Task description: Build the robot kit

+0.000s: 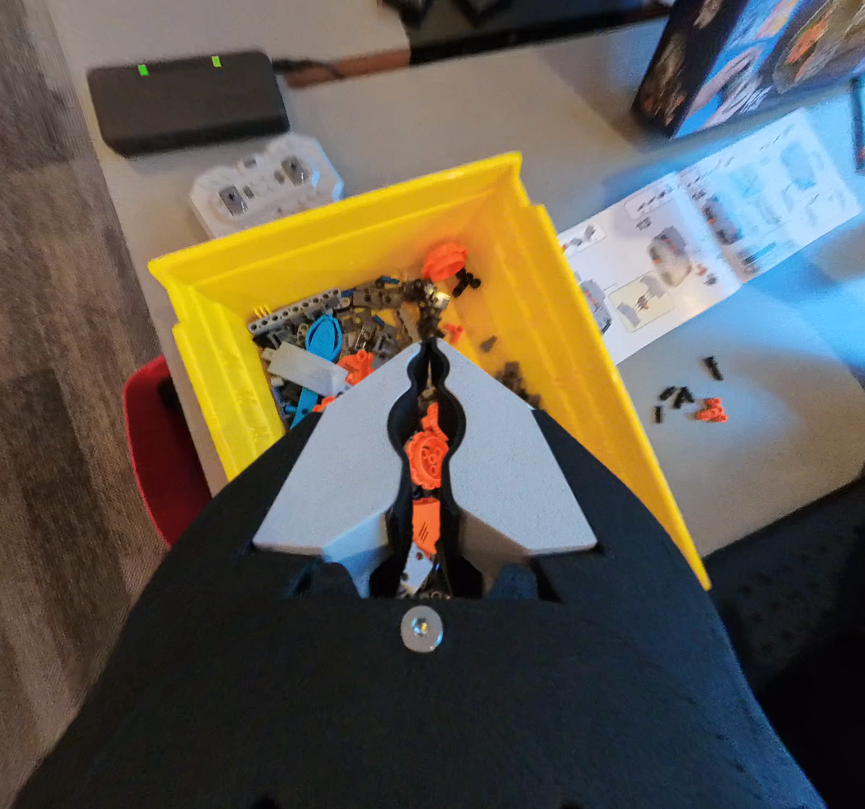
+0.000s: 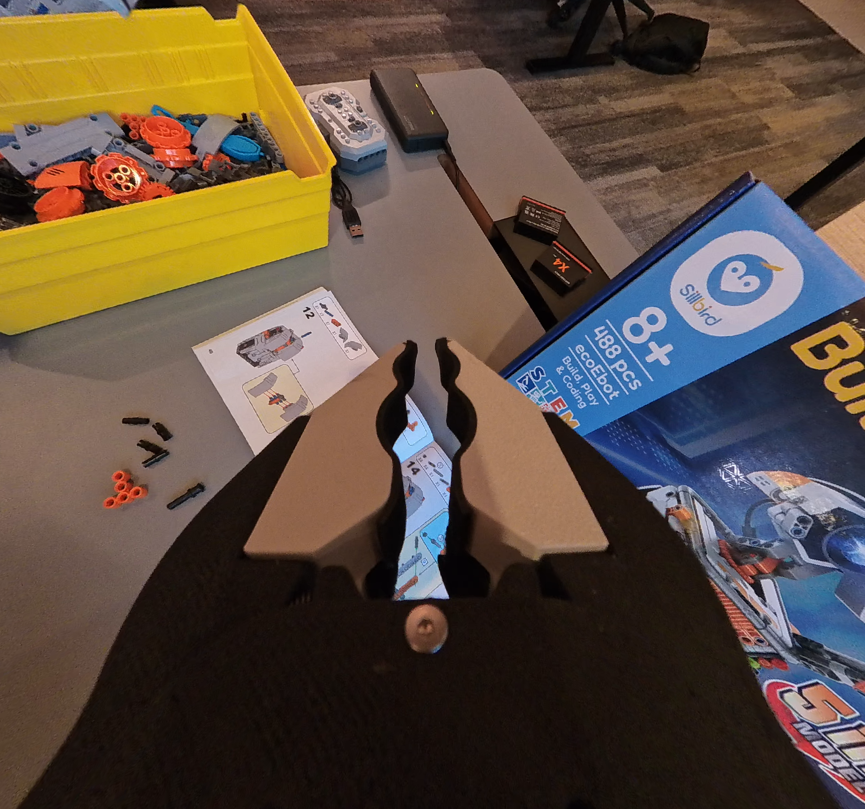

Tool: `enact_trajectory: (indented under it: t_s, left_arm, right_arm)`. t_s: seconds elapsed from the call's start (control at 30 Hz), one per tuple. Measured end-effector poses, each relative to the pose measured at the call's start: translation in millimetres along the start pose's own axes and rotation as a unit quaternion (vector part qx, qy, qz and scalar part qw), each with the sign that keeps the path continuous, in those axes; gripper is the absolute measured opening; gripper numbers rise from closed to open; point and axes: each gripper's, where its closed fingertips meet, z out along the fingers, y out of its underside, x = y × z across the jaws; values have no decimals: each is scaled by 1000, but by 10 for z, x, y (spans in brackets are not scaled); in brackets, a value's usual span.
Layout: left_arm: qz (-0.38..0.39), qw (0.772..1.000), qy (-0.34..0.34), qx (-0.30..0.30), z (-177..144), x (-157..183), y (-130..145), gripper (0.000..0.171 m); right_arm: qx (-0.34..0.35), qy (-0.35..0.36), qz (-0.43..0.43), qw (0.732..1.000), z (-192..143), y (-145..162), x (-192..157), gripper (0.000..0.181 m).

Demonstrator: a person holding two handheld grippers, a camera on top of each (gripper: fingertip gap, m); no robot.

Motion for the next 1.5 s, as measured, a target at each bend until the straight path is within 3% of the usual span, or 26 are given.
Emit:
enact_trajectory:
  t_s: [0.27, 0.7, 0.97, 1.1, 1.23, 1.5]
  left_arm:
    - [-25, 990, -9, -135, 332, -118, 437, 0]
    - [-88, 959, -49, -263, 260, -212, 984, 6]
    - [-119, 939, -51, -318, 240, -184, 1211, 50]
    - [-123, 929, -45, -345, 252, -115, 1282, 59]
    - [-112, 926, -52, -357, 258, -79, 1278, 62]
    - [-69, 938, -34, -339, 244, 68, 1159, 43]
  right_arm:
    - [-11, 1, 2, 1000, 31, 63, 34, 9]
    - [-34, 1, 0, 999, 80, 171, 61, 11]
    - [-35, 1, 2, 999, 65, 179, 78, 11]
    - [-39, 2, 4, 999, 75, 203, 92, 11]
    - [-41, 1, 3, 999, 79, 212, 90, 11]
    - [-41, 1, 4, 999, 70, 218, 97, 11]
